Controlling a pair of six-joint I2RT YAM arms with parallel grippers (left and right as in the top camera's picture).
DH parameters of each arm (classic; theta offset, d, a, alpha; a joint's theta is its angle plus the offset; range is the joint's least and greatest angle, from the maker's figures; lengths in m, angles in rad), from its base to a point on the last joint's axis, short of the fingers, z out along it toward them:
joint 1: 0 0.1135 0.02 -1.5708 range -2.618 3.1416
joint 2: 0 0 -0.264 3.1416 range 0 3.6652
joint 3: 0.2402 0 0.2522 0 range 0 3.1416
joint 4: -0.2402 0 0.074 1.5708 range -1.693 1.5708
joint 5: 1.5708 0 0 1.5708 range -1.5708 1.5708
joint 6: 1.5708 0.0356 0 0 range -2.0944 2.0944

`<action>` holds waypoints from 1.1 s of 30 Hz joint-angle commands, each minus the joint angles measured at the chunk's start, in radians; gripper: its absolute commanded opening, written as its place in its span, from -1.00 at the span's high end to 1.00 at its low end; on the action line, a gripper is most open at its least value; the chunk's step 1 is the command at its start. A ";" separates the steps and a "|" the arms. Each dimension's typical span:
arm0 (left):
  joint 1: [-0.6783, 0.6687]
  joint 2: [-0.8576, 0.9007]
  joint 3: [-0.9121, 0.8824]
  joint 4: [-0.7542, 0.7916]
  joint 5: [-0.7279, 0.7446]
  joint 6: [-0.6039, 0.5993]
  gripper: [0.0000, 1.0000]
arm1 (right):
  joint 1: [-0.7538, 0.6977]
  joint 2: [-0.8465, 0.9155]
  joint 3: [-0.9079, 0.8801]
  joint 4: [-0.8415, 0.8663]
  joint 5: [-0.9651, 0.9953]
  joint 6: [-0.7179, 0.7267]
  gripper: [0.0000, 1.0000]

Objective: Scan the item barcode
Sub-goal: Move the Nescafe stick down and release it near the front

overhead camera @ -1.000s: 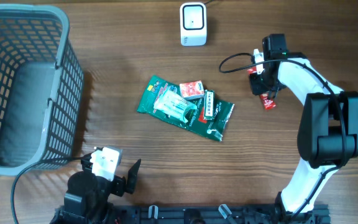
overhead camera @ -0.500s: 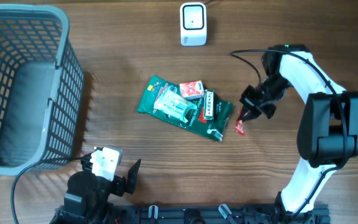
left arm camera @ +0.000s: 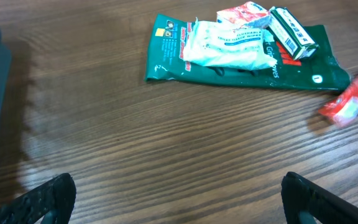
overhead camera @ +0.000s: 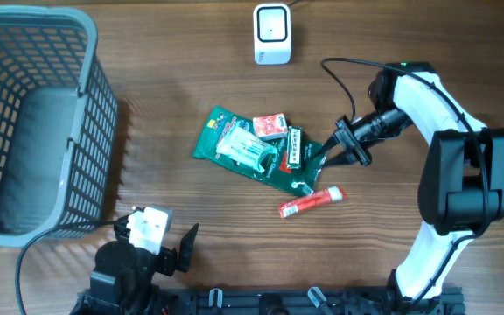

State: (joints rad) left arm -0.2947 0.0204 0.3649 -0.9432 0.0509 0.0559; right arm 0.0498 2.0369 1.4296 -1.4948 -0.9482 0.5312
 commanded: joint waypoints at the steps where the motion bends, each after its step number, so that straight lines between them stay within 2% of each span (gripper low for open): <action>1: 0.000 -0.002 -0.002 -0.001 0.005 0.015 -1.00 | 0.006 -0.003 0.005 0.086 -0.146 -0.005 0.81; 4: 0.000 -0.002 -0.002 -0.002 0.005 0.015 -1.00 | 0.005 -0.003 0.005 0.309 0.004 -0.031 -0.71; 5: 0.000 -0.002 -0.002 -0.001 0.005 0.015 -1.00 | 0.005 -0.003 0.005 0.333 0.018 -0.106 -0.71; 6: 0.000 -0.002 -0.002 -0.002 0.005 0.015 -1.00 | 0.010 -0.004 0.005 0.370 0.005 -0.169 -0.43; 7: 0.000 -0.002 -0.002 -0.001 0.005 0.015 -1.00 | 0.021 -0.009 0.005 0.362 0.013 -0.237 -0.25; 8: 0.000 -0.002 -0.002 -0.002 0.005 0.015 -1.00 | 0.035 -0.017 0.005 0.333 0.066 -0.272 -0.26; 11: 0.000 -0.002 -0.002 -0.001 0.005 0.015 -1.00 | 0.084 -0.098 0.005 0.237 0.448 -0.239 -0.28; 16: 0.000 -0.002 -0.002 -0.002 0.005 0.015 -1.00 | 0.124 -0.323 -0.009 0.080 0.557 -0.205 -0.44; 17: 0.000 -0.002 -0.002 -0.002 0.005 0.015 -1.00 | 0.124 -0.356 -0.038 0.080 0.566 -0.145 -0.45; 18: 0.000 -0.002 -0.002 -0.001 0.005 0.015 -1.00 | 0.124 -0.383 -0.097 0.088 0.616 0.020 -0.47; 20: 0.000 -0.002 -0.002 -0.001 0.005 0.015 -1.00 | 0.124 -0.391 -0.262 0.135 0.681 0.405 -0.99; 22: 0.000 -0.002 -0.002 -0.002 0.005 0.015 -1.00 | 0.124 -0.391 -0.469 0.365 0.546 0.655 -0.93; 23: 0.000 -0.002 -0.002 -0.002 0.005 0.015 -1.00 | 0.124 -0.391 -0.569 0.555 0.416 0.703 -0.66; 24: 0.000 -0.002 -0.002 -0.002 0.005 0.015 -1.00 | 0.124 -0.391 -0.629 0.673 0.318 0.762 -0.54; 25: 0.000 -0.002 -0.002 -0.002 0.005 0.015 -1.00 | 0.124 -0.391 -0.658 0.719 0.261 0.822 -0.48; 27: 0.000 -0.002 -0.002 -0.002 0.005 0.015 -1.00 | 0.124 -0.391 -0.661 0.727 0.256 0.882 -0.48; 33: 0.000 -0.002 -0.002 -0.001 0.005 0.015 -1.00 | 0.124 -0.391 -0.663 0.742 0.467 1.028 -0.48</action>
State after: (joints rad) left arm -0.2947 0.0204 0.3649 -0.9440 0.0509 0.0559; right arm 0.1696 1.6512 0.7719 -0.7540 -0.5835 1.4727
